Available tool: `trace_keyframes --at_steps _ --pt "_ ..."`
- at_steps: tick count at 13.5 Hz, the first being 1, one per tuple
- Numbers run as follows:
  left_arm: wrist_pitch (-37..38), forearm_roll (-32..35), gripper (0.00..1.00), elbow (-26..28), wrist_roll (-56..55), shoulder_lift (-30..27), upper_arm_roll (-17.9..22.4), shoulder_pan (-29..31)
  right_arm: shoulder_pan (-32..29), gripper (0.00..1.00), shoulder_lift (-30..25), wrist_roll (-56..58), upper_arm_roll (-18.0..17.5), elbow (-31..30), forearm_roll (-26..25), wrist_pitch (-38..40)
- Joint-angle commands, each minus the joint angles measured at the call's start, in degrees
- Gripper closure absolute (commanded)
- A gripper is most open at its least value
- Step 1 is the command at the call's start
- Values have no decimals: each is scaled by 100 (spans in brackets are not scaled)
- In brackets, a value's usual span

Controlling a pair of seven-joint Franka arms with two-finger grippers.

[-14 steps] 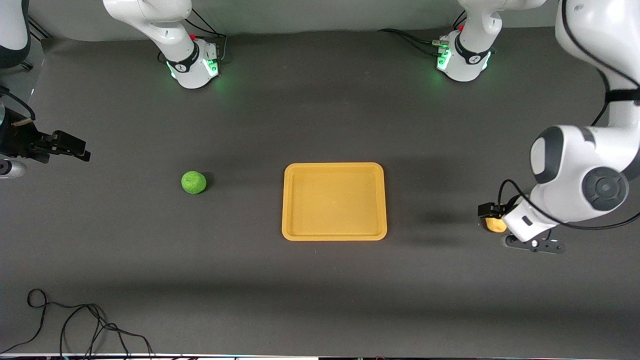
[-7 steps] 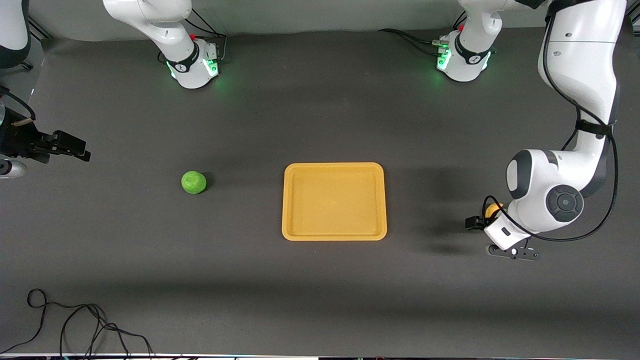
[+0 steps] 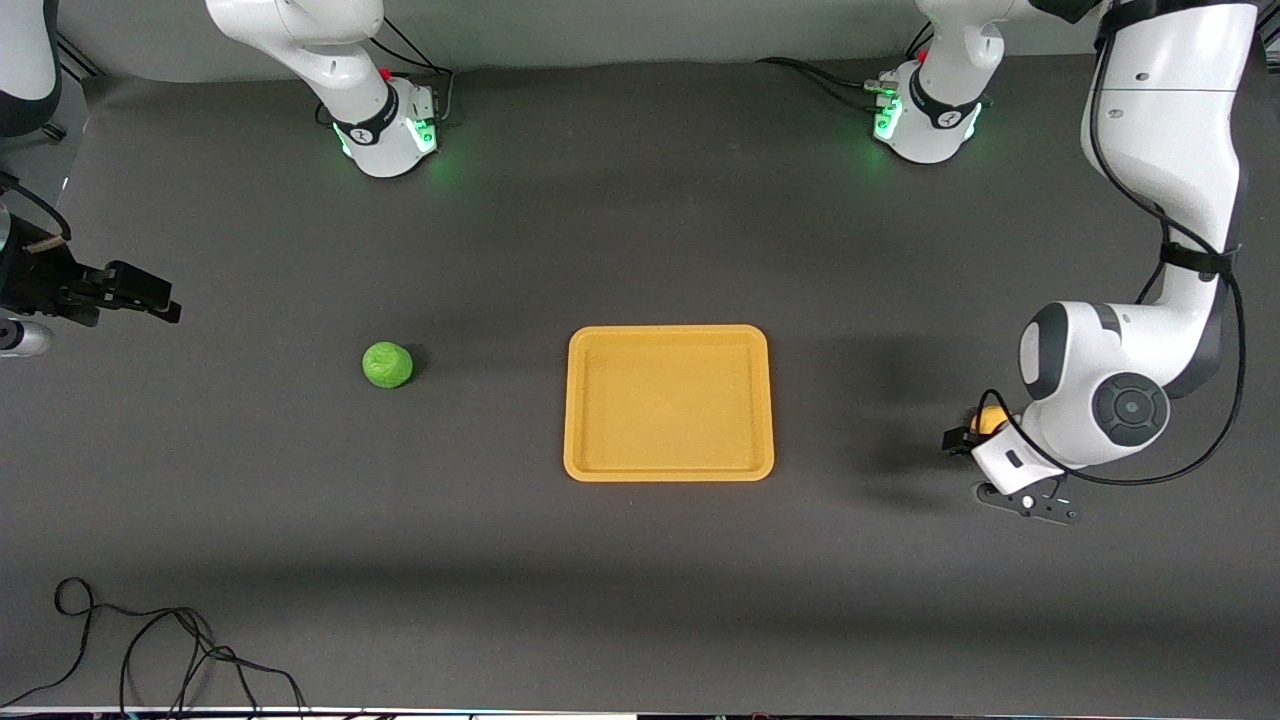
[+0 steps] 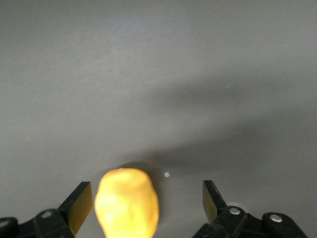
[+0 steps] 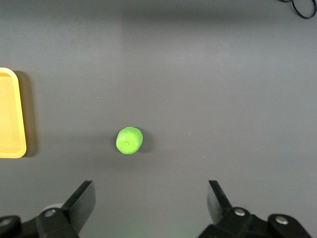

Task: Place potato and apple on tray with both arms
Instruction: 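Close the left gripper around the yellow potato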

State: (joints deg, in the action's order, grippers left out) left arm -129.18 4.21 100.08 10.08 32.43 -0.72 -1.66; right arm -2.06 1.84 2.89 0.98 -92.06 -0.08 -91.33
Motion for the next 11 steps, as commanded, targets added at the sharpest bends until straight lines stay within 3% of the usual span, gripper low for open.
trace_keyframes --at_steps 1,4,5,6,7,9,10,11 --pt "-19 89 1 265 188 -26 2 140 -14 0 44 62 -27 100 -9 -8" --pt "-45 36 2 468 293 26 -51 438 -5 0 97 36 -45 100 -9 -26" --pt "-106 10 10 547 363 61 -51 448 3 0 106 36 -45 109 -9 -26" --pt "-107 -86 54 539 451 79 -51 474 3 0 106 80 -54 100 -9 -34" --pt "-29 -226 67 469 434 79 -51 457 3 0 62 80 -45 39 -9 -61" --pt "34 -307 34 398 433 88 -51 439 134 0 -51 37 -45 -118 -9 -61" --pt "69 -307 57 407 460 88 -68 465 257 0 -244 -7 -45 -381 -9 -61" --pt "51 -333 100 424 399 88 -68 404 415 0 -498 -173 -45 -714 -1 -113"
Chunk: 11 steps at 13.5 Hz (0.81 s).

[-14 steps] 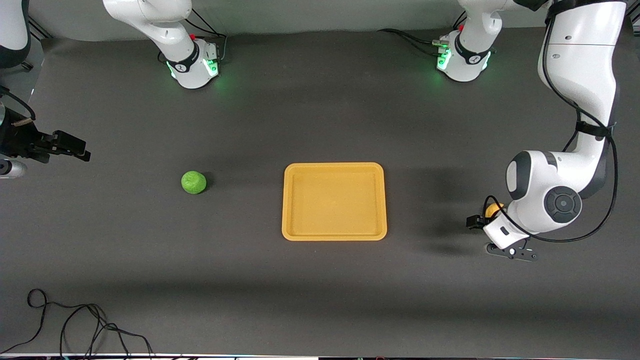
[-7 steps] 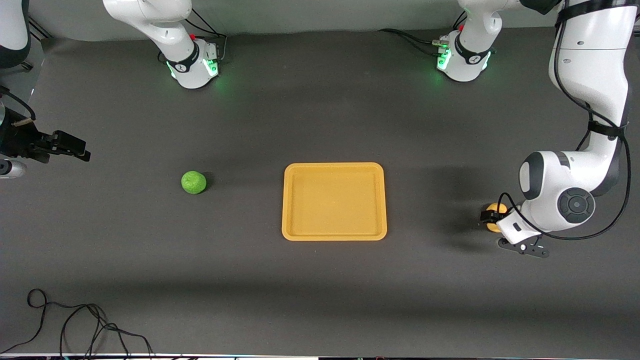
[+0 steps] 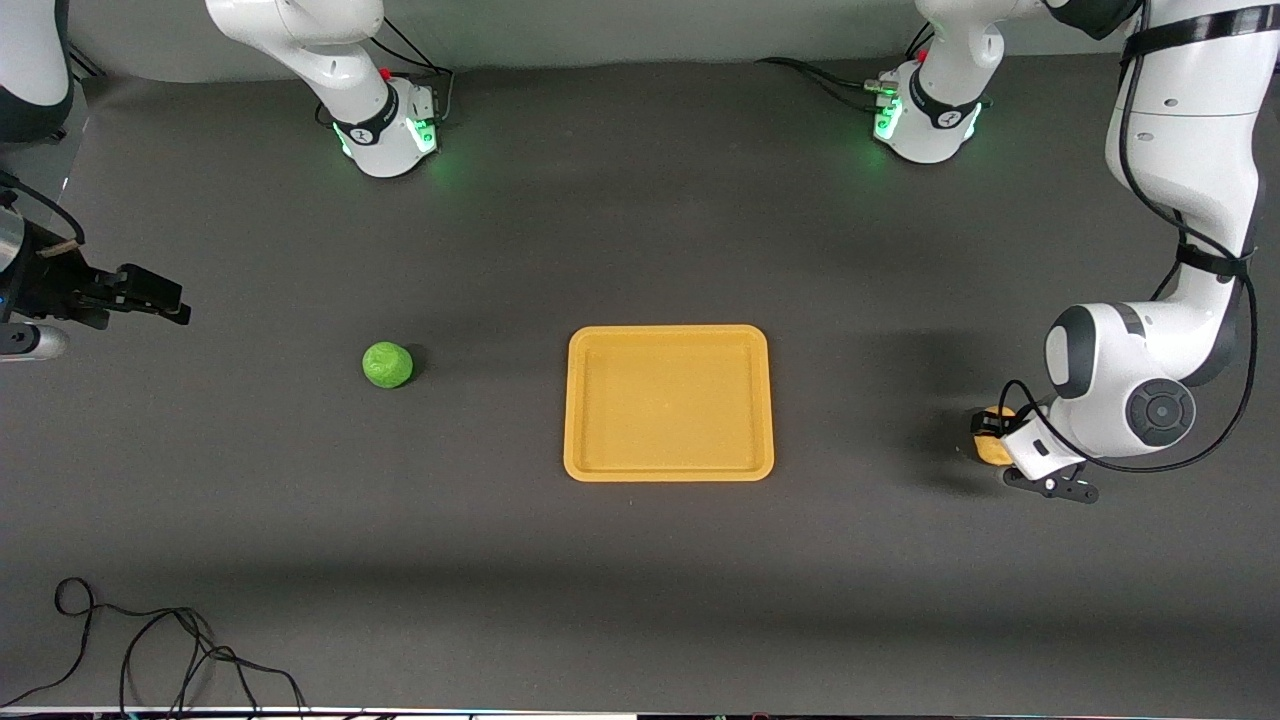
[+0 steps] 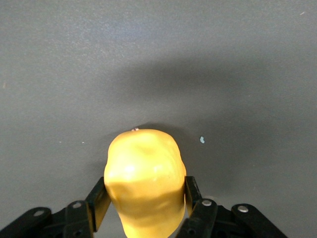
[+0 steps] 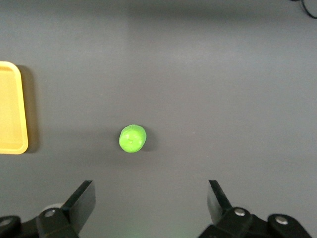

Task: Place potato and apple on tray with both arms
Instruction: 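Carry the potato onto the tray while the right gripper reaches the apple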

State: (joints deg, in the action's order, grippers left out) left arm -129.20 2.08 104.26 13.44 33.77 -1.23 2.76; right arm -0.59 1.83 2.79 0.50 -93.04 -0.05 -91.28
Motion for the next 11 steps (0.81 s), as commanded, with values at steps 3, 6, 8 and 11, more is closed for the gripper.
trace_keyframes --at_steps 3,6,8,11 --pt "9 -331 100 6 -8 -28 -18 -12 805 0 -1428 -813 12 -1793 -3 -573" --pt "105 -340 100 -55 -34 -89 -26 -82 859 0 -2255 -815 12 -3024 -3 -1179" --pt "533 -366 100 -387 -174 -274 -131 -309 850 0 -2292 -815 12 -3098 -3 -1172" --pt "1213 -331 100 -1590 -2145 -65 -500 -1352 850 0 -2161 -815 29 -3124 -3 -1260"
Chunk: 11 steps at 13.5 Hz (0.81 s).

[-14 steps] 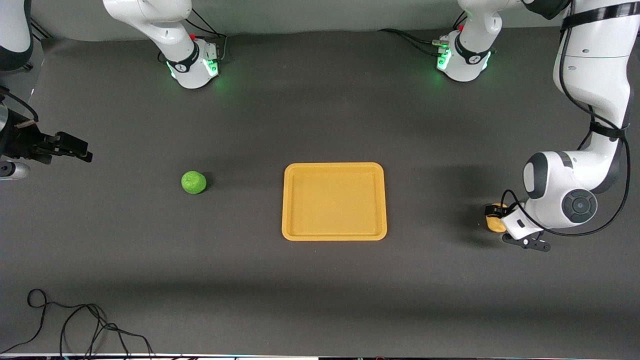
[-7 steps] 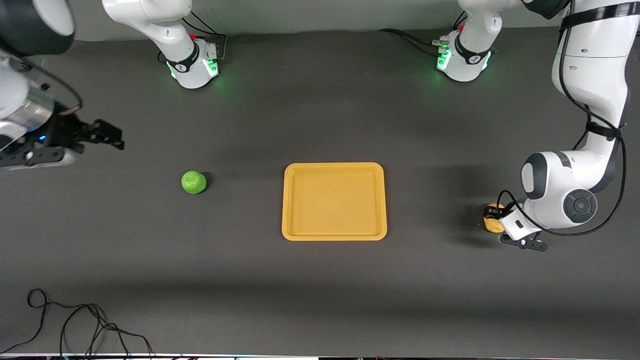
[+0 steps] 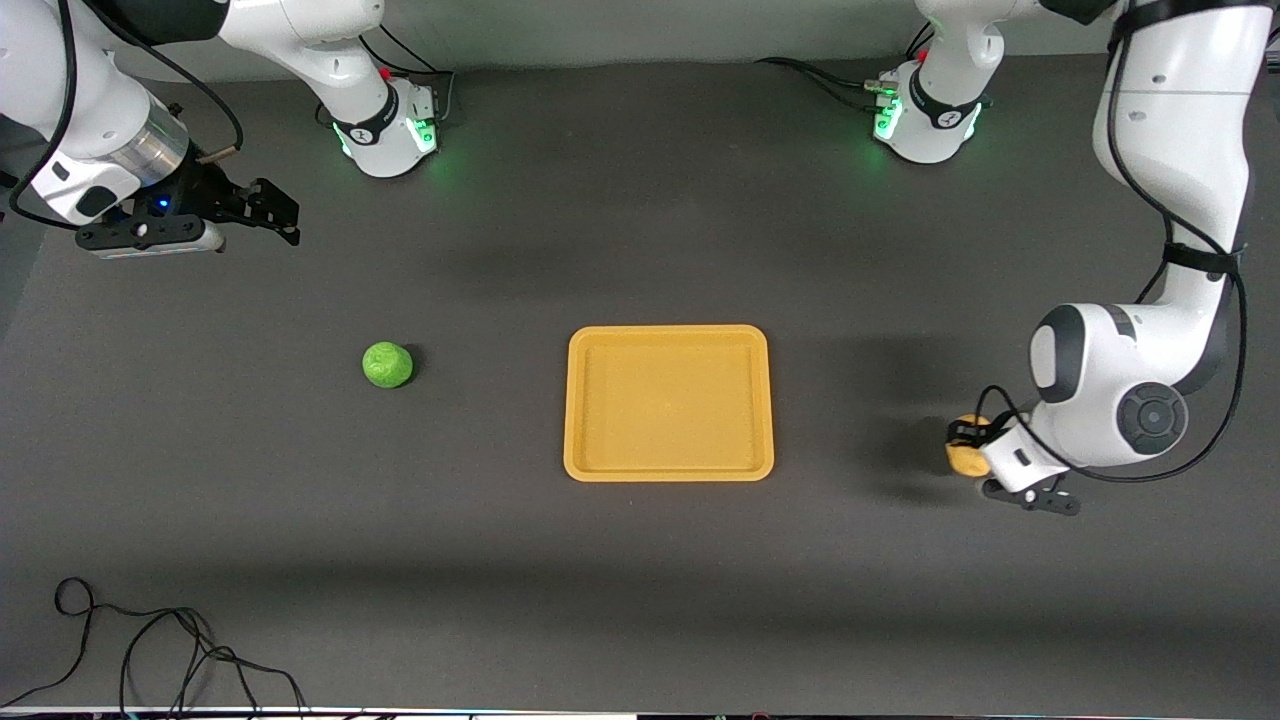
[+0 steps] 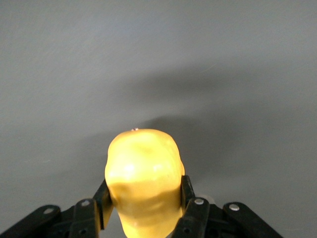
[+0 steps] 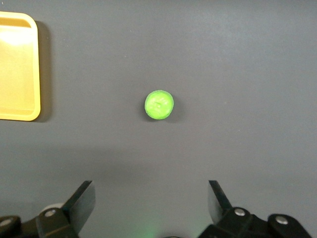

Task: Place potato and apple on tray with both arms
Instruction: 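Carry the potato onto the tray while the right gripper reaches the apple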

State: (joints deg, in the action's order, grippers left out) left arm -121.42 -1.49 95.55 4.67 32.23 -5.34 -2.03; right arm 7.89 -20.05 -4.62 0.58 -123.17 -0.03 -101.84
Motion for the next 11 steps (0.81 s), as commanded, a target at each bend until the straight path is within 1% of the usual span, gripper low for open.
trace_keyframes --at_steps 1,2,3,4,5,7,9,11 --pt "426 87 100 -914 -2181 186 -90 -1408 2 0 167 -74 30 -120 -15 -344" --pt "426 62 100 -1011 -2947 222 -81 -1884 -6 0 351 -65 30 -137 -15 -493" --pt "391 1 100 -1012 -3320 222 -90 -2080 -15 0 544 -74 48 -198 -15 -704" --pt "269 9 100 -995 -3489 222 -134 -2125 -15 0 694 -74 48 -338 -6 -993" --pt "216 18 100 -969 -3499 231 -247 -2204 -15 0 808 -74 48 -496 -6 -1309" --pt "-21 53 100 -916 -3482 310 -266 -2423 -15 0 1046 -83 48 -882 -6 -1985" --pt "-171 79 100 -898 -3517 529 -266 -2591 -15 0 1309 -91 48 -1374 11 -2872" --pt "-556 88 100 -584 -3543 688 -257 -2618 -15 0 1713 -100 48 -1762 29 -3804"
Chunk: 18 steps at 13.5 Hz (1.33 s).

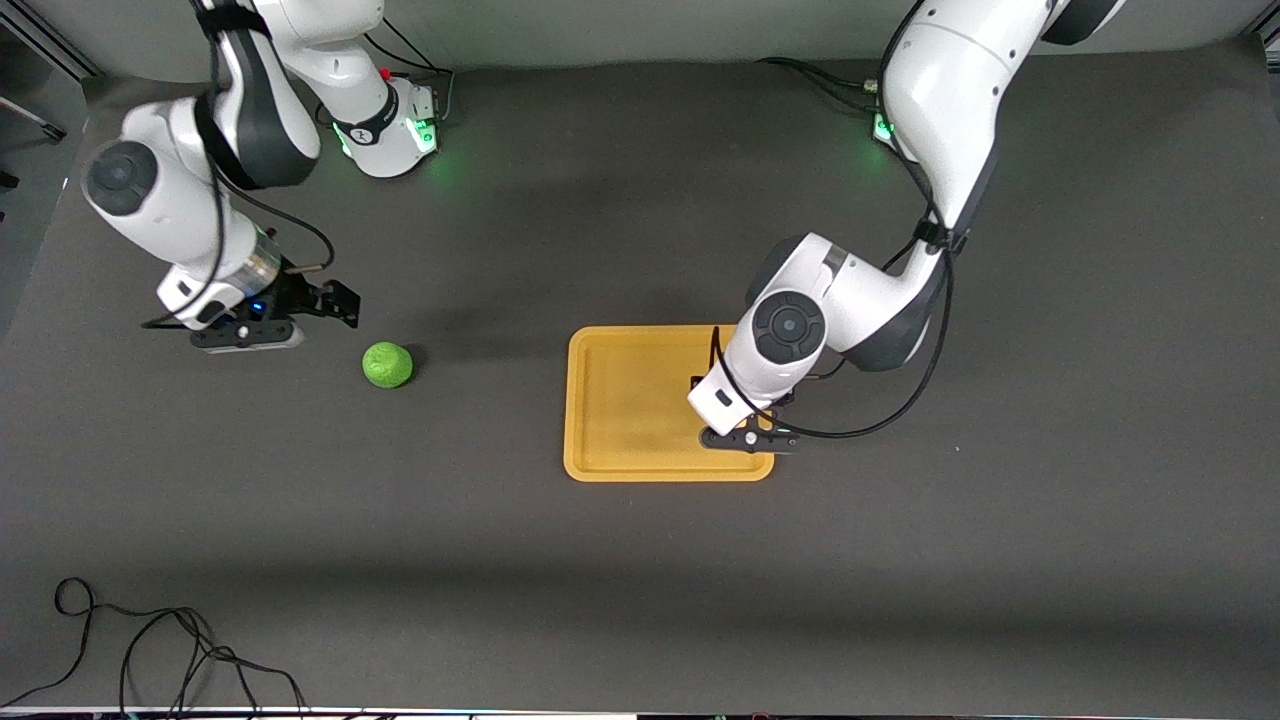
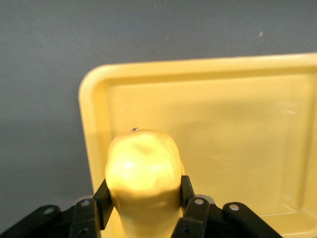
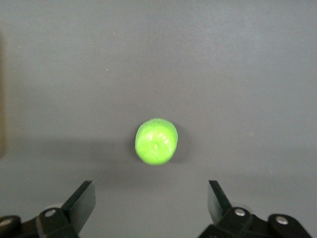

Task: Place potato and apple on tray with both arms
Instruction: 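Release the potato on the tray while the right gripper grasps the apple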

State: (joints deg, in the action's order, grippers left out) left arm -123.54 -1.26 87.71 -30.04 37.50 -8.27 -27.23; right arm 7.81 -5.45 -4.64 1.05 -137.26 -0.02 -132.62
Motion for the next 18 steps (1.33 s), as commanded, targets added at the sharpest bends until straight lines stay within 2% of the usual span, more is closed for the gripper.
trace_keyframes --at_steps 1,4,6,10,14,16,17,18 --pt "-442 64 100 333 -81 161 45 -107 -8 0 490 -99 0 -433 29 -1113" --pt "-434 108 100 369 -178 179 54 -124 -25 0 1176 -125 0 -433 37 -1888" --pt "-426 205 1 360 -186 197 62 -116 -17 0 1414 -125 0 -433 37 -2170" --pt "-59 337 0 325 -169 -224 106 7 -17 0 1898 -125 0 -451 37 -2637" --pt "995 337 0 281 -73 -1339 238 427 -17 2 2030 -125 0 -469 37 -2629" --pt "1619 337 0 281 678 -1849 230 989 -17 36 2013 -116 0 -460 37 -2594" --pt "2101 328 0 273 1336 -2086 238 1200 -17 43 1978 -108 0 -460 37 -2568" --pt "2401 337 0 273 1665 -2280 256 1394 -17 45 1891 -99 0 -451 37 -2498"
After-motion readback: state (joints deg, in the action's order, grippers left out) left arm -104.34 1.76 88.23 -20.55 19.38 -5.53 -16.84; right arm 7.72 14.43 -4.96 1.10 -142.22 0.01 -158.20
